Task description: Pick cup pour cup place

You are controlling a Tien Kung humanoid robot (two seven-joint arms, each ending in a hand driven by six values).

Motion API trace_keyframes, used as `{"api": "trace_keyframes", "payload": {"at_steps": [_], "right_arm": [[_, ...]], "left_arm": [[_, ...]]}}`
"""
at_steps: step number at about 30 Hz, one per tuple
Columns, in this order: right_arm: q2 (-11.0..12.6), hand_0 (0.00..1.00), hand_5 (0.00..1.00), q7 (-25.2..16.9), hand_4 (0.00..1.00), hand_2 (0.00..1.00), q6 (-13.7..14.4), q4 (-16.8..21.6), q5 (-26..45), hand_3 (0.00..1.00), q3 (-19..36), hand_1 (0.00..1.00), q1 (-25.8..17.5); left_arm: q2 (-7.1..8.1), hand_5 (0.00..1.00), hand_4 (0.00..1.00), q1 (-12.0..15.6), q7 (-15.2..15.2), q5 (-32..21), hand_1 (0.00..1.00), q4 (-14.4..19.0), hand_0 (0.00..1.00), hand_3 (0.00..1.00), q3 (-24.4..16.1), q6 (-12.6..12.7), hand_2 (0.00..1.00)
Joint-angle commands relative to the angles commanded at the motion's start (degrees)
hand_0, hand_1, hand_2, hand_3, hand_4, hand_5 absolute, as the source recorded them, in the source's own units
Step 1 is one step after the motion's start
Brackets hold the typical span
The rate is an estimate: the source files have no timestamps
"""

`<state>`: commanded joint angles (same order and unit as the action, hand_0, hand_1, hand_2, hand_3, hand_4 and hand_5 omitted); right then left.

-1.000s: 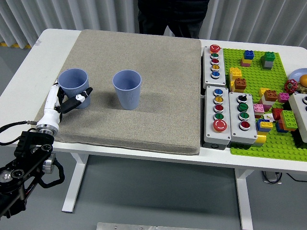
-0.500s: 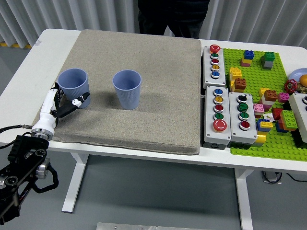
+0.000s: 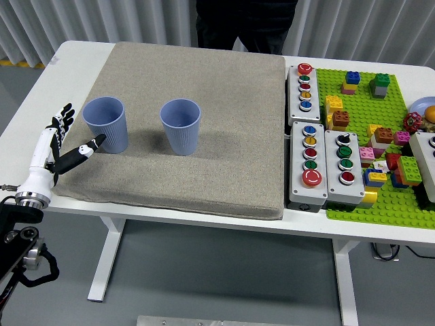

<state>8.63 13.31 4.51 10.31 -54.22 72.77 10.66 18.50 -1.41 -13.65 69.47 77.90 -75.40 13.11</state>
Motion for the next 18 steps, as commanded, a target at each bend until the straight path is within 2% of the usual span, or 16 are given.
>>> {"api": "trace_keyframes", "payload": {"at_steps": [4, 8, 9, 12, 14, 15, 18], "right_arm": [[-0.01, 0.721, 0.29, 0.05, 0.104, 0.671, -0.12, 0.0, -0.19, 0.626, 0.0, 0.682, -0.22], [0.05, 0.721, 0.29, -0.11, 0.104, 0.671, -0.05, 0.0, 0.36, 0.626, -0.53, 0.682, -0.43], [0.06, 0.72, 0.29, -0.16, 0.104, 0.673, -0.02, 0.0, 0.55, 0.626, -0.64, 0.682, -0.45], [0.12, 0.72, 0.29, -0.25, 0.104, 0.673, 0.05, 0.0, 0.99, 0.626, -0.91, 0.682, -0.43], [0.18, 0.72, 0.29, -0.33, 0.104, 0.673, 0.1, 0.0, 1.43, 0.626, -1.35, 0.682, -0.3], [0.22, 0.72, 0.292, -0.36, 0.104, 0.671, 0.12, 0.0, 1.64, 0.626, -1.49, 0.682, -0.18], [0.3, 0.72, 0.292, -0.46, 0.104, 0.671, 0.23, 0.0, 2.43, 0.626, -1.97, 0.682, 0.11]], "left_arm": [[0.5, 0.412, 0.983, 1.38, 0.57, 1.31, 0.998, 4.67, 0.998, 0.998, -2.7, 0.1, 0.998], [1.47, 0.412, 0.983, -0.1, 0.81, -0.31, 0.998, 7.7, 0.998, 0.998, -5.09, 0.84, 0.998], [1.73, 0.763, 0.955, -0.74, 0.89, -1.29, 0.984, 7.96, 0.982, 0.998, -5.44, 1.01, 0.998], [2.42, 0.763, 0.955, -3.43, -0.1, -5.88, 0.984, 7.01, 0.982, 0.998, -6.02, 2.78, 0.998], [3.11, 0.763, 0.955, -7.22, -2.96, -10.65, 0.984, 4.23, 0.982, 0.998, -6.28, 3.7, 0.998], [3.49, 0.998, 0.832, -9.38, -4.06, -13.25, 0.9, 2.55, 0.904, 0.998, -6.65, 2.29, 0.984], [4.92, 0.998, 0.832, -14.72, -5.86, -20.33, 0.9, -1.97, 0.904, 0.998, -6.85, -1.12, 0.984]]}}
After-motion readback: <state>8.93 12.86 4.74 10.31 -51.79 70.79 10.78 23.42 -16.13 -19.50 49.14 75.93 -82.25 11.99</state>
